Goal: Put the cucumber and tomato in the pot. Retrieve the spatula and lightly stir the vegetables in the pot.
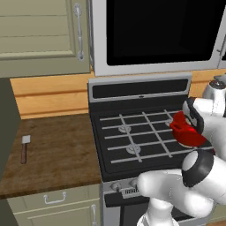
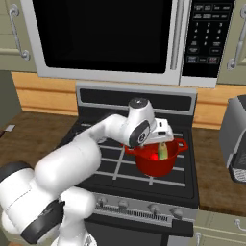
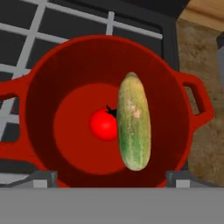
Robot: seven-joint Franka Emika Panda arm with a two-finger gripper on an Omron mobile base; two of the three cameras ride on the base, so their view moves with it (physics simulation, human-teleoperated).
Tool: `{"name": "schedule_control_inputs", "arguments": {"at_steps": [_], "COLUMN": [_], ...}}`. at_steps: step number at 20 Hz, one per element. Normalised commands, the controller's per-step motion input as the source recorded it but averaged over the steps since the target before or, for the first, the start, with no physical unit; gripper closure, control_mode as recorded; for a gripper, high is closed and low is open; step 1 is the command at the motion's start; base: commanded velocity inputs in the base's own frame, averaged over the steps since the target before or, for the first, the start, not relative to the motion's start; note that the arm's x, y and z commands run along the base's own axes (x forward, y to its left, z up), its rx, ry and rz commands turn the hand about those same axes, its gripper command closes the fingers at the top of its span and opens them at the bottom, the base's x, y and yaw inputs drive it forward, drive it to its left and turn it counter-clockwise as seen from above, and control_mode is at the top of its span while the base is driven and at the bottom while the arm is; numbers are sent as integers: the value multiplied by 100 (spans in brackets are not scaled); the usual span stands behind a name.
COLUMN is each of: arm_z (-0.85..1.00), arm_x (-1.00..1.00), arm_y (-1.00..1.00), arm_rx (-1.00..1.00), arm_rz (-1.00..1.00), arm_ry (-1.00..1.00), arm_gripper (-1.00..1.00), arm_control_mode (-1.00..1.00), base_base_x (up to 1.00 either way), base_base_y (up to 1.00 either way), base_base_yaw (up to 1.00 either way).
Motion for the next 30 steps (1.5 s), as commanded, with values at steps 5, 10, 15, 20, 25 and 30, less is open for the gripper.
{"name": "schedule_control_inputs", "arguments": {"at_steps": [5,10,15,20,25,30], "arm_z": [82,67,23,6,0,-3], "arm_x": [-52,-58,-50,-24,-14,-11], "arm_y": [88,99,100,100,100,100], "arm_rx": [0,1,1,2,0,1], "arm_rz": [0,0,-2,-3,0,0], "arm_ry": [-3,0,3,14,10,4], "arm_gripper": [-100,-100,-100,-100,-100,-100], "arm_control_mode": [-100,-100,-100,-100,-100,-100], "base_base_x": [0,0,0,0,0,0], "base_base_y": [0,0,0,0,0,0], "base_base_yaw": [0,0,0,0,0,0]}}
